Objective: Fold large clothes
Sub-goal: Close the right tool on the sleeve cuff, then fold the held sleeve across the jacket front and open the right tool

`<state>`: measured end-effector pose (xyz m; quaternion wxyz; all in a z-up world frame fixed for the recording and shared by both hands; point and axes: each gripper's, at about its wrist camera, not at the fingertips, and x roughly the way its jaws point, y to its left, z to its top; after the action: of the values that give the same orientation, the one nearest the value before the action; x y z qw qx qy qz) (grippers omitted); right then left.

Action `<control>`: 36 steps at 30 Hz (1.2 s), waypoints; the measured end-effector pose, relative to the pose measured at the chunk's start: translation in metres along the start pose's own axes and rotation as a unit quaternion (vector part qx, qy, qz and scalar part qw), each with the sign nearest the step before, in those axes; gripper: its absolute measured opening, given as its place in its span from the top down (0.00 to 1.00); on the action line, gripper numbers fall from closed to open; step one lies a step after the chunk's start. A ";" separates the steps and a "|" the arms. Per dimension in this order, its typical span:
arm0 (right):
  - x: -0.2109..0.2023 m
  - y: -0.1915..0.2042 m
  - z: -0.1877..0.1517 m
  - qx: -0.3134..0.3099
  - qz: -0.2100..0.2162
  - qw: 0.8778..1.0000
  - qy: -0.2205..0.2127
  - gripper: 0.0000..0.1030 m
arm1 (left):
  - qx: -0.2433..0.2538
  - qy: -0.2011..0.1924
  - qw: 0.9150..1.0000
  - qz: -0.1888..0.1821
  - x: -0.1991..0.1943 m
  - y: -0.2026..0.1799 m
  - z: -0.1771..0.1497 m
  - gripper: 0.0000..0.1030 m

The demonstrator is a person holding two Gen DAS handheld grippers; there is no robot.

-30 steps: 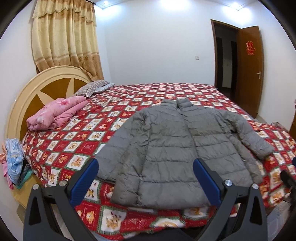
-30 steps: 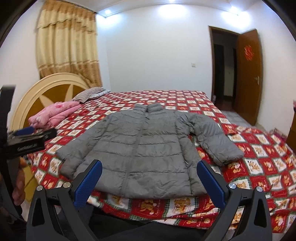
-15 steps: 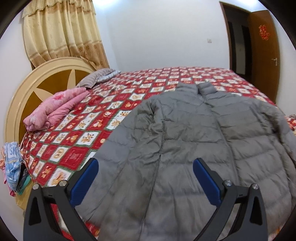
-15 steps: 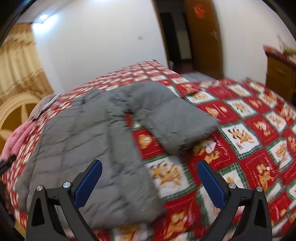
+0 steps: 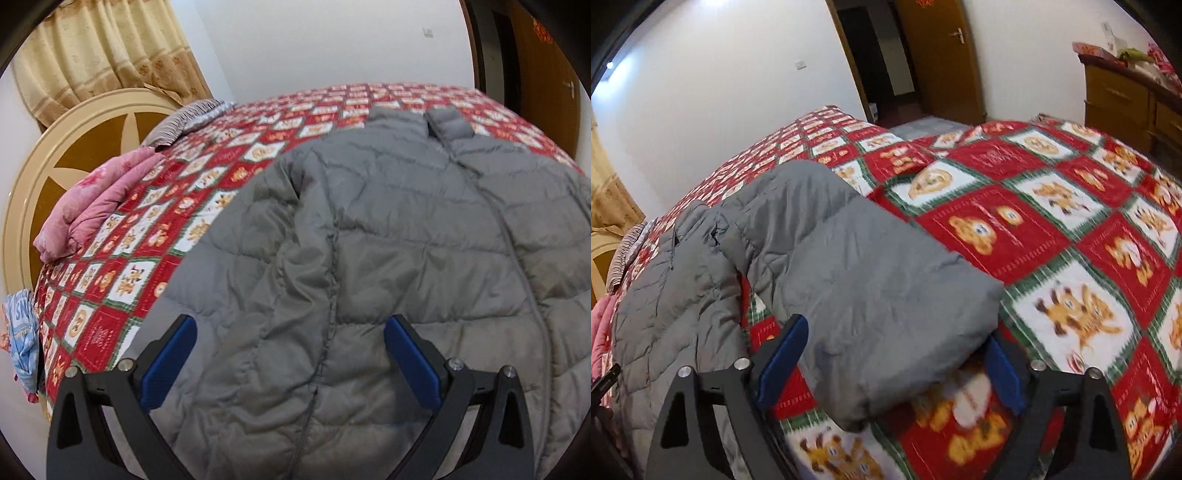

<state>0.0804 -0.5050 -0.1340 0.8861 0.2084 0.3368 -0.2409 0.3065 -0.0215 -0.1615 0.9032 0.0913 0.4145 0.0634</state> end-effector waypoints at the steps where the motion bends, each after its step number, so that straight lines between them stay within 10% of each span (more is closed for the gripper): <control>1: 0.004 0.004 0.002 -0.011 -0.005 1.000 0.001 0.30 | 0.001 0.005 1.000 -0.003 0.003 0.001 0.001 0.00; 3: 0.011 0.009 0.006 -0.035 0.007 0.999 0.006 0.77 | 0.000 0.017 1.000 -0.019 0.004 0.005 0.004 0.00; 6: 0.020 0.000 0.015 -0.026 0.023 0.999 0.027 0.86 | 0.005 0.022 0.999 -0.028 -0.004 0.017 0.009 0.00; 13: -0.003 0.000 0.066 -0.047 -0.027 0.997 -0.048 0.89 | 0.018 -0.023 0.999 0.013 -0.010 0.053 0.041 0.00; 21: -0.049 0.121 0.104 -0.181 -0.002 0.971 -0.157 0.90 | -0.047 -0.024 0.998 0.033 0.016 0.088 0.063 0.00; 36: -0.041 0.336 0.030 -0.377 0.122 0.904 -0.163 0.90 | -0.040 -0.013 0.999 0.033 0.031 0.106 0.063 0.00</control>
<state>0.2590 -0.2411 -0.0152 0.9634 -0.1440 0.2254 -0.0165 0.3701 0.0807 -0.1214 0.9088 0.0699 0.3968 0.1084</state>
